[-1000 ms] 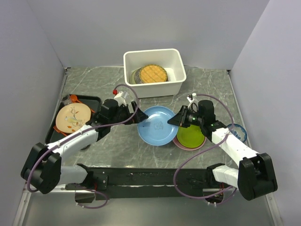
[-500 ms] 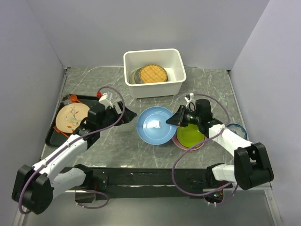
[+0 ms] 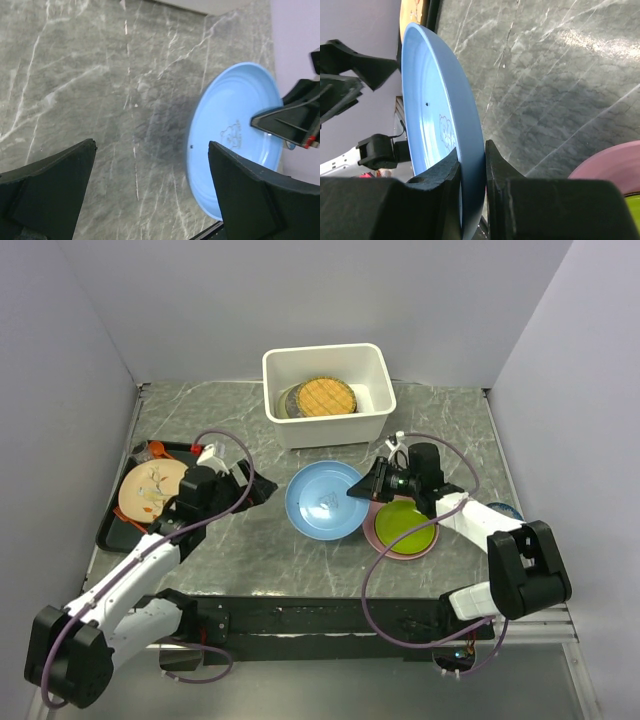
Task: Place the plates into the plastic bin on the countertop
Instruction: Place the plate in the plastic bin.
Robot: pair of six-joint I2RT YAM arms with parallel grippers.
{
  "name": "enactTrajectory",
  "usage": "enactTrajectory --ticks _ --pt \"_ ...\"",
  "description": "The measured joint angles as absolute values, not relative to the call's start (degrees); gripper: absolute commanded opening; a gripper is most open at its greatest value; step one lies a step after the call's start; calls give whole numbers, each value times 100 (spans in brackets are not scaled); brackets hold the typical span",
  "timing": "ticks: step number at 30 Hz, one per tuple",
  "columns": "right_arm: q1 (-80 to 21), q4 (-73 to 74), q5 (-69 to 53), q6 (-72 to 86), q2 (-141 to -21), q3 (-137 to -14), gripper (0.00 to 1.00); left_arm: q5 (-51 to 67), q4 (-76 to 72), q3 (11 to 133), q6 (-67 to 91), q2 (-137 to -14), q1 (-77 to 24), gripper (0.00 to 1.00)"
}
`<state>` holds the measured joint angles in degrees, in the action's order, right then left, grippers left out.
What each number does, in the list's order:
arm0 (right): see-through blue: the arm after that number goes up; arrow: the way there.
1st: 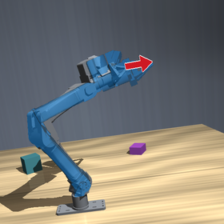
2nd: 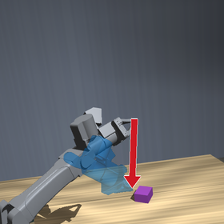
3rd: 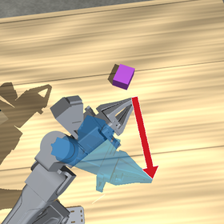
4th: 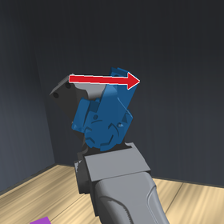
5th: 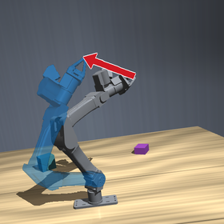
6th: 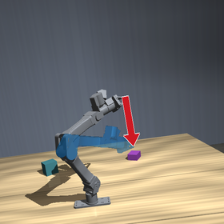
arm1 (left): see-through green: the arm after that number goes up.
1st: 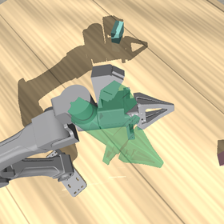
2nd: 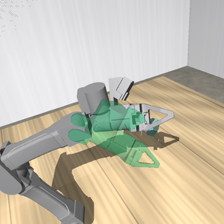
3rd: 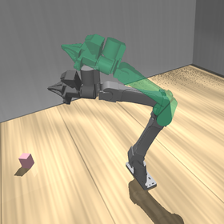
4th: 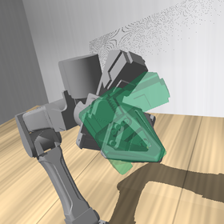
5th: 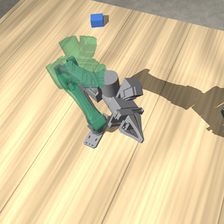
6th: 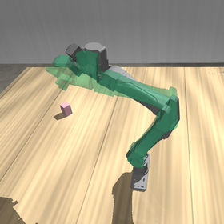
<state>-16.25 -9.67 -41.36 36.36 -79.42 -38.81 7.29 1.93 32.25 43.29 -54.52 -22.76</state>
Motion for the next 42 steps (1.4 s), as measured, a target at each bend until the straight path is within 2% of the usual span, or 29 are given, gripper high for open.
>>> enactTrajectory --ticks 10,22,42 --pt "-1625 -875 -4088 3675 -7564 -4053 0 880 -110 3225 4390 -6230 -2268 99" --pt "-1625 -333 -3664 3577 -7555 -5085 0 878 -235 3227 4394 -6414 -2231 99" --pt "-1610 -86 -3566 3684 -9712 -7837 0 467 456 3269 4095 -5815 -2204 99"
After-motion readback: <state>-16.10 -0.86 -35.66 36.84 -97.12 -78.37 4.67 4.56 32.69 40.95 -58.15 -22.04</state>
